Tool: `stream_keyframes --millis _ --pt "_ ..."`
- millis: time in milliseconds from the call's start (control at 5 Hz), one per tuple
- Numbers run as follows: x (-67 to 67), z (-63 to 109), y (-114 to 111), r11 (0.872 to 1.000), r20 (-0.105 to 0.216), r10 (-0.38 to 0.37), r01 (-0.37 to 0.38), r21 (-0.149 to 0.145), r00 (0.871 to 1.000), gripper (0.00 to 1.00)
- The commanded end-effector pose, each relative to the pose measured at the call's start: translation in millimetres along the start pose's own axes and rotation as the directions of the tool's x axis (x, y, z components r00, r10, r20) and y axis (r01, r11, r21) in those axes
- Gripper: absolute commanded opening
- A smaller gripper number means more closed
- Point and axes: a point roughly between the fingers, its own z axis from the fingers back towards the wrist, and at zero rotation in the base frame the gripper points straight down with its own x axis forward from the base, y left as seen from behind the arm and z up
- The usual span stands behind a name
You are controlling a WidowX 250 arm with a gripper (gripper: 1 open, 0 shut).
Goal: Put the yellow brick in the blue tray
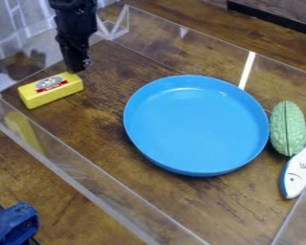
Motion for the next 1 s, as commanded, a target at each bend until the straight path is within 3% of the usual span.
stream_keyframes --millis 0,400,800 --pt "1.0 12.5 17.2 0.999 0.022 0.027 -0.028 0.043 0.999 1.00" --pt "5.3 4.0 9.3 0.997 0.017 0.052 -0.053 0.050 0.998 1.00" --pt "3.0 3.6 -2.0 0.990 0.006 0.127 -0.127 0.061 0.992 1.00"
